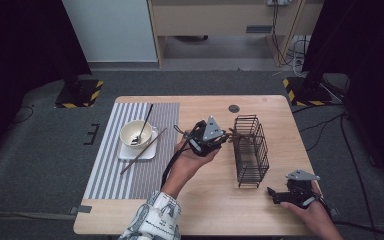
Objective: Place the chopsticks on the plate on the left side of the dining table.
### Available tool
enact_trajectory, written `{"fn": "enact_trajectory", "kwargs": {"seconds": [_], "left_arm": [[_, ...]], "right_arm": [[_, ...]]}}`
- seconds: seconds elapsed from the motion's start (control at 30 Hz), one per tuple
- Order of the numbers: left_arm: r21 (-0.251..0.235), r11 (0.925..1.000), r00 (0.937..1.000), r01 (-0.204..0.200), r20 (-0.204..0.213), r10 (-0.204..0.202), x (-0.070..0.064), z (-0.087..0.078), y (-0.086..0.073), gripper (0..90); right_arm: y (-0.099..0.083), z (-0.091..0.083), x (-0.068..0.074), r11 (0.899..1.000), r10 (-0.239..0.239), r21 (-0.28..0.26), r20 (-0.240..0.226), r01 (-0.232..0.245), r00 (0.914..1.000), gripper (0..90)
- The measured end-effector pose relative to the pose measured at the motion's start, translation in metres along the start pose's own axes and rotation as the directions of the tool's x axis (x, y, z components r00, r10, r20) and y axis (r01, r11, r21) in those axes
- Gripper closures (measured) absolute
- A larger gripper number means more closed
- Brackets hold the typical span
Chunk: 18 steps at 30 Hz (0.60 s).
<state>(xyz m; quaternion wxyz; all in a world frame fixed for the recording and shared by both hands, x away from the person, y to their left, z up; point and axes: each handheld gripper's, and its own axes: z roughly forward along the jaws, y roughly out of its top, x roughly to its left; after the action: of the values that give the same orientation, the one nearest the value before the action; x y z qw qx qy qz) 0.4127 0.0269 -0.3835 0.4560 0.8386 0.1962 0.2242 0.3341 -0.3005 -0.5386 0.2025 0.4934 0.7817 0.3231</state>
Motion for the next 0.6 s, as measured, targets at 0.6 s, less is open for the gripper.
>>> {"fn": "enact_trajectory", "kwargs": {"seconds": [0.6], "left_arm": [[0.009, 0.9991, 0.9990, -0.042, 0.018, 0.041, -0.0016, 0.0057, 0.0091, 83.7]], "right_arm": [[0.0000, 0.0000, 0.0000, 1.000, 0.000, 0.000, 0.000, 0.000, 1.0000, 0.2]]}}
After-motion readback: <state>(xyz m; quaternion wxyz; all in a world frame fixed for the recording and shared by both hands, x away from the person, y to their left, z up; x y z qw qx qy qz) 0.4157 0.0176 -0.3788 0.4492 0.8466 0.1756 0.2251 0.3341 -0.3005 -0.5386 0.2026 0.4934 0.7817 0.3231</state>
